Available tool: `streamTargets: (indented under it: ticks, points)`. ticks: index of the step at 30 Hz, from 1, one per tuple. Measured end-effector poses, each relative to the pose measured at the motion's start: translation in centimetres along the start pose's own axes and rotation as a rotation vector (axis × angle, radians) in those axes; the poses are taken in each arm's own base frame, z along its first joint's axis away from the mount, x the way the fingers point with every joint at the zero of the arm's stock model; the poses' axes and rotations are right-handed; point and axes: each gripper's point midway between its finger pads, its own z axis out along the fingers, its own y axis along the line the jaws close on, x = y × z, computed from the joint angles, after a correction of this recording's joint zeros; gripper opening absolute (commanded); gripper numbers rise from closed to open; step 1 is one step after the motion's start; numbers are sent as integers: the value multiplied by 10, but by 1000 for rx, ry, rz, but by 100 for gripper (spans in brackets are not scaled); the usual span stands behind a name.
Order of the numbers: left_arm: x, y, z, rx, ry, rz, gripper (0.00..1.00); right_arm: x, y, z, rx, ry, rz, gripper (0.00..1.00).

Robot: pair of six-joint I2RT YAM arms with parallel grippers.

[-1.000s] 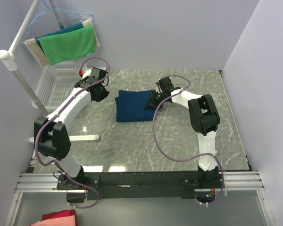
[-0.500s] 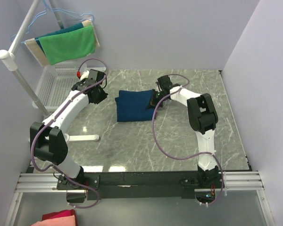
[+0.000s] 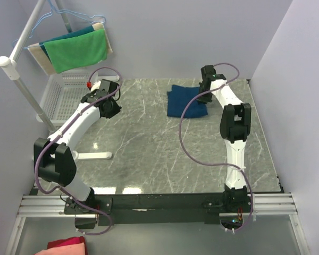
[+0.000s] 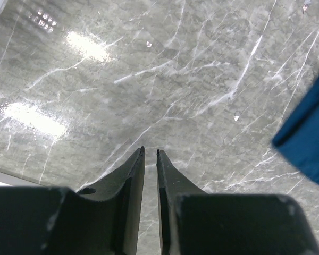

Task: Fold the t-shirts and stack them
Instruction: Neatly place the folded tshirt to the corner

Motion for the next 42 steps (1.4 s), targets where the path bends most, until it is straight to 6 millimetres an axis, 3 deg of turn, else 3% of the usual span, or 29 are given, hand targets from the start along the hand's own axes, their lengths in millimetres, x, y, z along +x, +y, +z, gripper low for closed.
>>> streamTargets:
  ticks: [4,9,18,21,26,28,30,32,33,35,36,39,42]
  points:
    - [1,0,0,3,4,5,21,-11,-53,10,191,-9,-43,0]
    - [-2,-4,0,8,6,10,20,-22,-105,15,349,-11,-59,0]
    - [0,-16,13,17,35,29,19,-65,-227,-13,595,-106,47,0]
    - [1,-22,21,19,53,38,18,-76,-252,-17,667,-149,54,0]
    - [2,-32,32,25,78,52,18,-92,-265,-4,737,-193,15,0]
    - [2,-36,37,24,87,55,17,-92,-268,3,750,-192,0,5]
    - [3,-41,41,28,96,57,17,-95,-270,5,764,-201,-15,17]
    - [2,-45,45,32,104,58,18,-102,-272,4,782,-228,-26,23]
    - [2,-48,47,35,105,58,18,-107,-273,3,792,-248,-28,33]
    - [1,-52,50,43,110,59,17,-117,-276,1,817,-291,-27,42]
    - [2,-54,51,45,114,60,17,-121,-277,0,834,-312,-24,53]
    - [1,-60,57,52,121,61,17,-130,-282,-3,873,-357,-14,66]
    - [0,-65,62,57,124,60,17,-136,-286,-8,911,-396,4,67]
